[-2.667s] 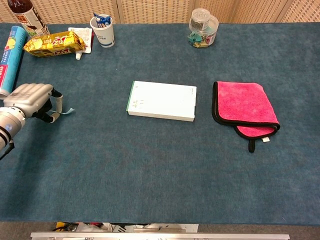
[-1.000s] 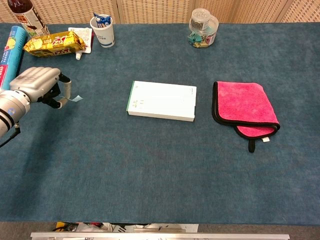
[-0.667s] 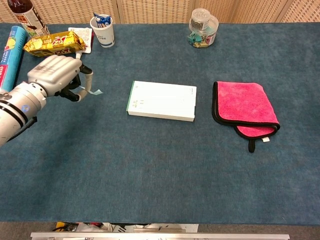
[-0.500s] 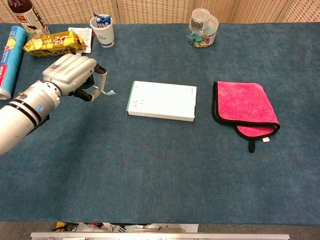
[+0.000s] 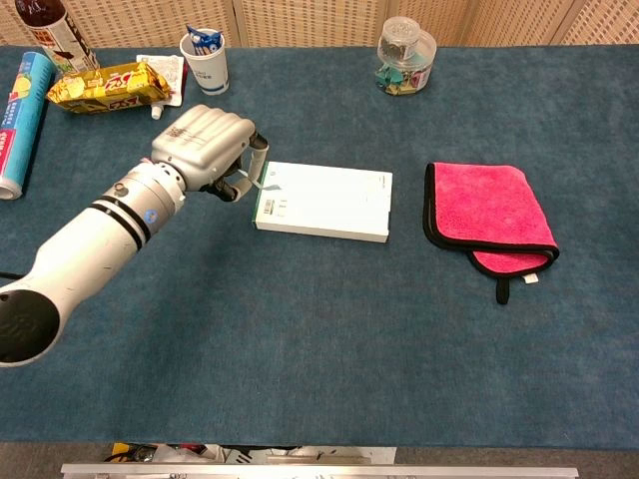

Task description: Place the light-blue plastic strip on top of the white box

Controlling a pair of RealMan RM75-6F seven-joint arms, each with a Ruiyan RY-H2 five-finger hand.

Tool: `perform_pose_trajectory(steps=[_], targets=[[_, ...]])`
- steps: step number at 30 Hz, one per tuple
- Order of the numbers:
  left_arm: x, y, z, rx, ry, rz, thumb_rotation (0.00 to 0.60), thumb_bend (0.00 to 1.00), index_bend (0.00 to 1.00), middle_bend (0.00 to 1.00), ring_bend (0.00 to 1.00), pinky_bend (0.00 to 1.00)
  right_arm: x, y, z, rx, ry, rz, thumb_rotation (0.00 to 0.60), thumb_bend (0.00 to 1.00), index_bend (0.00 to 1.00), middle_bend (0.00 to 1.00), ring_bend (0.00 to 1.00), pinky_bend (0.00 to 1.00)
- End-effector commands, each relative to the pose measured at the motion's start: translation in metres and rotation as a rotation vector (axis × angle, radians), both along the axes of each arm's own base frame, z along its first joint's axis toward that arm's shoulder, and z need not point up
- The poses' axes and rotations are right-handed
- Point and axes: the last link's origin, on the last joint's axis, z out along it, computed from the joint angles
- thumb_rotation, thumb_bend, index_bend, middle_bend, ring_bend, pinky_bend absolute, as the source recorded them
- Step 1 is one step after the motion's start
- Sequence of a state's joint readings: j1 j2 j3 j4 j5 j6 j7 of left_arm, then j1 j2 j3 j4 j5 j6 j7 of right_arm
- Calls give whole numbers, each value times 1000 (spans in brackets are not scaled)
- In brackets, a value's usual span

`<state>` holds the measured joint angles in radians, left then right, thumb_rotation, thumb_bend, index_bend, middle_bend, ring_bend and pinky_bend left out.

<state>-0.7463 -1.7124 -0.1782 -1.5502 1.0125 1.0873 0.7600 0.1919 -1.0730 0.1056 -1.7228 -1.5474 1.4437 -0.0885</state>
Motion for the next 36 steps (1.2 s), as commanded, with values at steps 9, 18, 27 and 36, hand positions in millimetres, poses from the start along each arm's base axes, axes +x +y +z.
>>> perform_pose_trajectory(steps=[9, 18, 27, 36], targets=[[19, 3, -30, 8, 39, -11, 600, 401, 598, 1000, 1000, 995, -4, 0, 0, 1, -6, -8, 600, 164, 387, 421, 422, 537], [27, 10, -40, 49, 46, 10, 600, 401, 598, 1000, 1000, 995, -4, 1, 1, -3, -11, -8, 600, 164, 387, 421, 422, 537], [22, 8, -47, 38, 56, 16, 600, 400, 588, 1000, 1000, 995, -7, 2, 1, -3, -15, -15, 600, 164, 387, 421, 422, 537], [22, 9, -52, 58, 49, 6, 600, 400, 579, 1000, 1000, 995, -7, 3, 2, -7, -16, -14, 600, 165, 387, 421, 422, 537]])
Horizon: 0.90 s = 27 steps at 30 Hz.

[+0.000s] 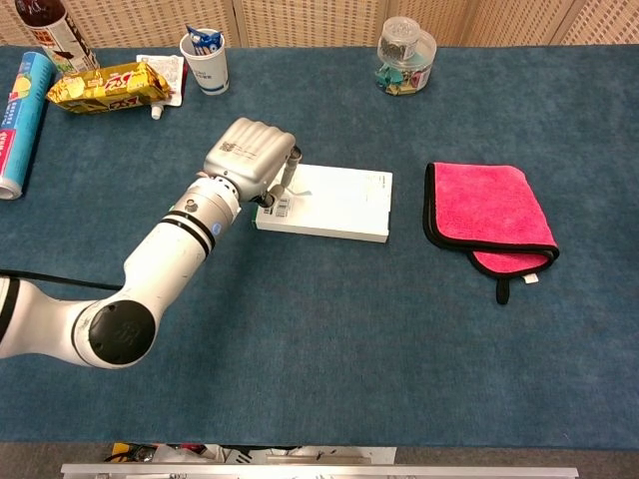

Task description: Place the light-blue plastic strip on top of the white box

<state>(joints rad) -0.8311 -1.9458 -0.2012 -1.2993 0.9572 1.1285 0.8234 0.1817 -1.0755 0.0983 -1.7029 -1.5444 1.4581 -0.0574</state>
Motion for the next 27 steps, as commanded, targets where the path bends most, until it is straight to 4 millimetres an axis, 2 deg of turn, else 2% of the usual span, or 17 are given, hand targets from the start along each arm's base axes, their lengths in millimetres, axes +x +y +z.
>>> perform_pose_trajectory(steps=[1, 11, 27], targets=[[0, -1, -1, -7, -2, 2, 600, 400, 573, 1000, 1000, 995, 0, 0, 0, 0, 0, -1, 600, 165, 387, 421, 422, 537], [-1, -8, -2, -34, 17, 9, 600, 394, 502, 1000, 1000, 995, 0, 0, 0, -3, 0, 4, 600, 164, 387, 421, 422, 537], [-2, -20, 8, -60, 23, -28, 600, 394, 497, 1000, 1000, 993, 1, 1, 0, -6, -3, 8, 600, 164, 387, 421, 423, 537]])
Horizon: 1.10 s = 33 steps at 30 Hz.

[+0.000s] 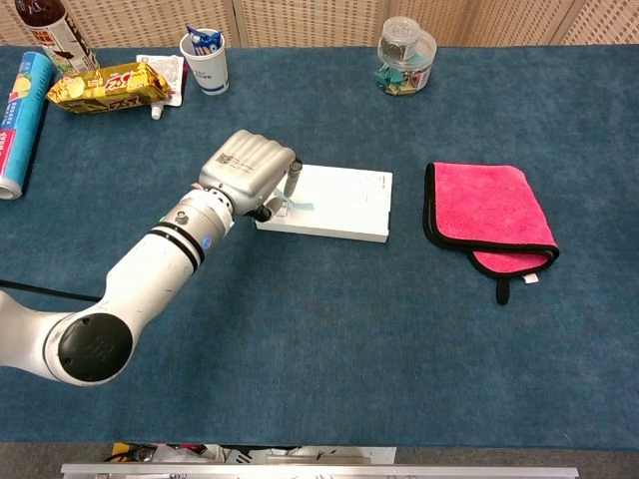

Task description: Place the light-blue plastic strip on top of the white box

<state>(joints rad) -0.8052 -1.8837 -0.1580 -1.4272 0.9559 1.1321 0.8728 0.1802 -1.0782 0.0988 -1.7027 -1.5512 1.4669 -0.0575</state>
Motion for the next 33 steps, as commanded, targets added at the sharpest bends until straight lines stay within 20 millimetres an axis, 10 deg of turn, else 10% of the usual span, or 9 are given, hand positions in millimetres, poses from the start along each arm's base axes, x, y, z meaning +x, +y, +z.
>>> perform_pose_trajectory(steps=[1, 8, 15, 33], targets=[[1, -1, 2, -6, -7, -3, 600, 394, 497, 1000, 1000, 993, 0, 0, 0, 1, 0, 0, 600, 164, 387, 421, 423, 537], [6, 1, 8, -7, -36, -8, 584, 396, 456, 1000, 997, 982, -1, 2, 1, -5, 0, -3, 600, 164, 387, 421, 424, 537], [10, -3, 6, -41, -9, -9, 326, 496, 424, 1000, 996, 981, -2, 3, 1, -7, -4, -5, 600, 164, 387, 421, 424, 537], [15, -9, -4, -73, 40, 2, 281, 513, 424, 1000, 997, 981, -7, 5, 4, -14, -11, -17, 600, 164, 387, 421, 424, 537]])
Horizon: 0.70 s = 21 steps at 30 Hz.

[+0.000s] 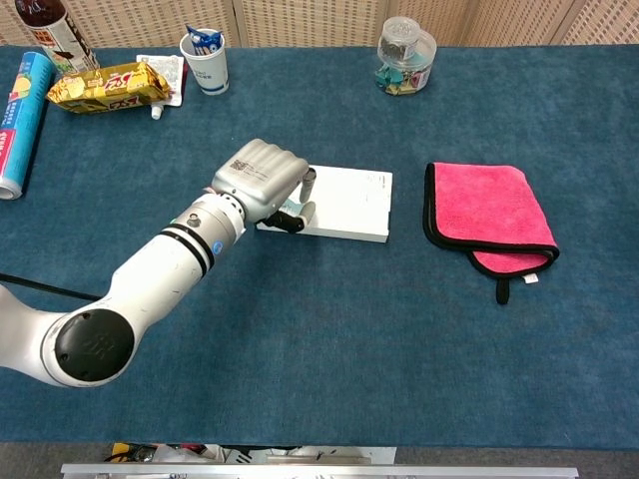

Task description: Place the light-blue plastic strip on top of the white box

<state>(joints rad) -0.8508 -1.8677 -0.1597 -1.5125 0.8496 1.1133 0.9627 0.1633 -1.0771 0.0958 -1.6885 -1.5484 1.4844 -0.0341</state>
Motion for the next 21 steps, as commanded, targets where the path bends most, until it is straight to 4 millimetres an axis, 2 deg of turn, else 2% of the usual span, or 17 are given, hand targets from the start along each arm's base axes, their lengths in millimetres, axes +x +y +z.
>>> perform_pose_trajectory(steps=[1, 21], targets=[[0, -1, -1, -3, 7, 1, 282, 513, 426, 1000, 997, 982, -1, 0, 0, -1, 0, -1, 600, 164, 387, 421, 424, 537], [-8, -6, 5, -11, 7, 9, 292, 512, 450, 1000, 997, 981, 0, 3, 1, -8, 0, 0, 600, 164, 387, 421, 424, 537]])
